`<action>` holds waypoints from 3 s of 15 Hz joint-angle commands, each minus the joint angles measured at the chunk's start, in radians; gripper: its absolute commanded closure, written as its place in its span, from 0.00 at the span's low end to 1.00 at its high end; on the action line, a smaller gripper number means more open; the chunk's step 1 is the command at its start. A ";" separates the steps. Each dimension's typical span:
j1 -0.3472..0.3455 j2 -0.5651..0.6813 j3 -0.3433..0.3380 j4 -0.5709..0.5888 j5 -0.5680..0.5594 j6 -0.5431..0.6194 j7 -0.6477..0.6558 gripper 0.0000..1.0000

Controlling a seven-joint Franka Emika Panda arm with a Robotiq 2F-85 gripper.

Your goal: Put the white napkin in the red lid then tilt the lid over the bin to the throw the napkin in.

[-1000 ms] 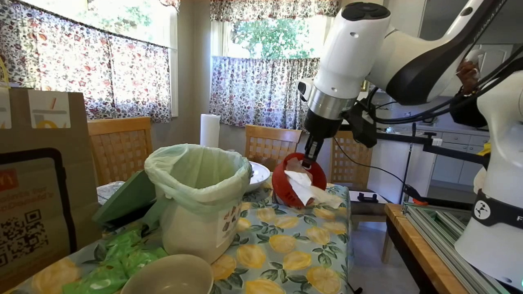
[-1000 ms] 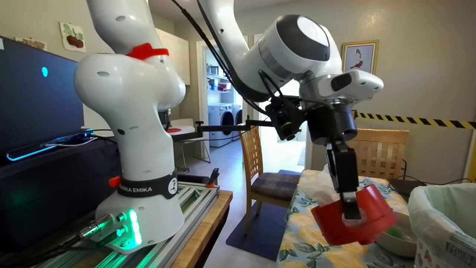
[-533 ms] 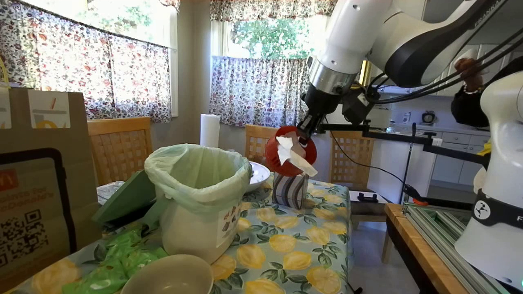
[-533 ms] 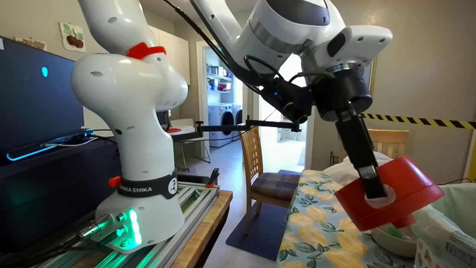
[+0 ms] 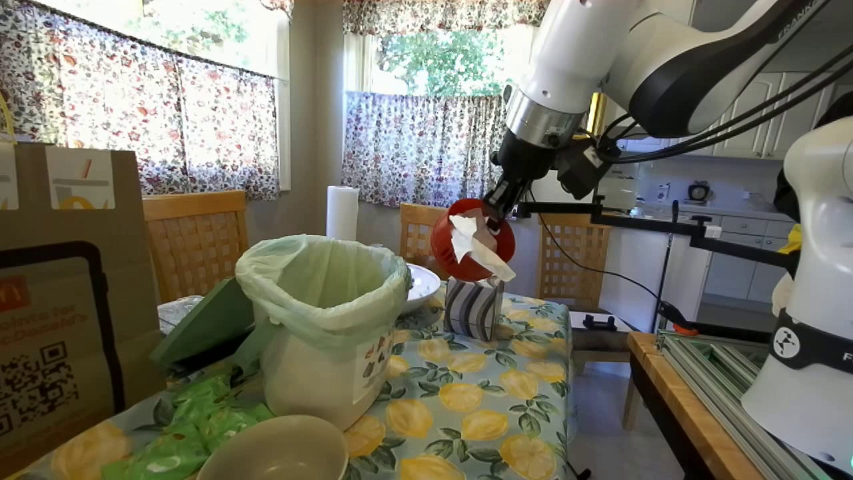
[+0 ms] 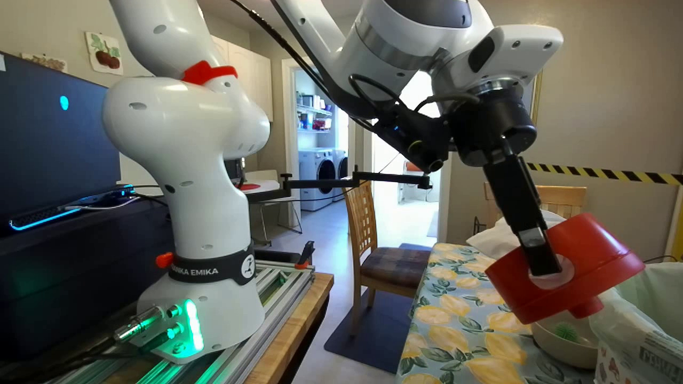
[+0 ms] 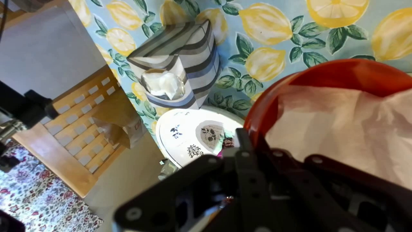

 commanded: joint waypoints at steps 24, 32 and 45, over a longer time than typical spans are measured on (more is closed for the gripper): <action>-0.095 0.009 -0.019 0.302 -0.449 -0.046 0.468 0.95; -0.071 0.120 -0.024 0.373 -0.462 -0.091 0.516 0.99; 0.027 0.386 0.030 0.533 -0.635 -0.290 0.711 0.99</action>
